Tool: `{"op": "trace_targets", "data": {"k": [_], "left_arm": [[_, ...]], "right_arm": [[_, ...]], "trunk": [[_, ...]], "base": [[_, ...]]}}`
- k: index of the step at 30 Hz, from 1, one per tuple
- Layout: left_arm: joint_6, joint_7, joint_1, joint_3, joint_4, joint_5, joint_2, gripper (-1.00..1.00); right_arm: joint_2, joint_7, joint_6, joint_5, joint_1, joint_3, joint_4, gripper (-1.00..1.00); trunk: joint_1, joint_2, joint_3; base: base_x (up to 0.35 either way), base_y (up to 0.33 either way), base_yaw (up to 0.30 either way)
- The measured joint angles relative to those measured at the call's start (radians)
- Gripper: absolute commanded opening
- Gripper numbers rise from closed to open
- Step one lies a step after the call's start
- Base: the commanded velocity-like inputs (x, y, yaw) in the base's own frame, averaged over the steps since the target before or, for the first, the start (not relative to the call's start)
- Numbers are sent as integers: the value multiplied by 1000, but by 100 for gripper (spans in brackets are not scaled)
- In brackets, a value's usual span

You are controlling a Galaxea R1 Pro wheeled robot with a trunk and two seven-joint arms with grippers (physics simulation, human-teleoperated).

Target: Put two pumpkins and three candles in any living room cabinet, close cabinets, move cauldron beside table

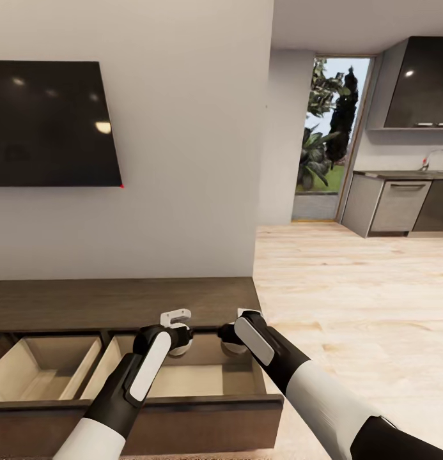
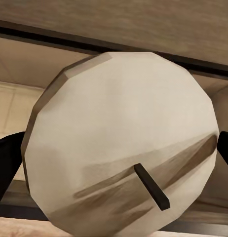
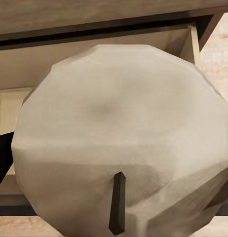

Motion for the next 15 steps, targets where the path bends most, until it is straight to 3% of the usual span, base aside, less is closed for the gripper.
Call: {"op": "trace_targets", "data": {"k": [15], "left_arm": [[0,-4,0,0,3,1,0,-100]], "right_arm": [[1,2,-7,1,0,0,0,-100]], "trunk": [[58,-105,-47]], "base": [[0,0,0]]}}
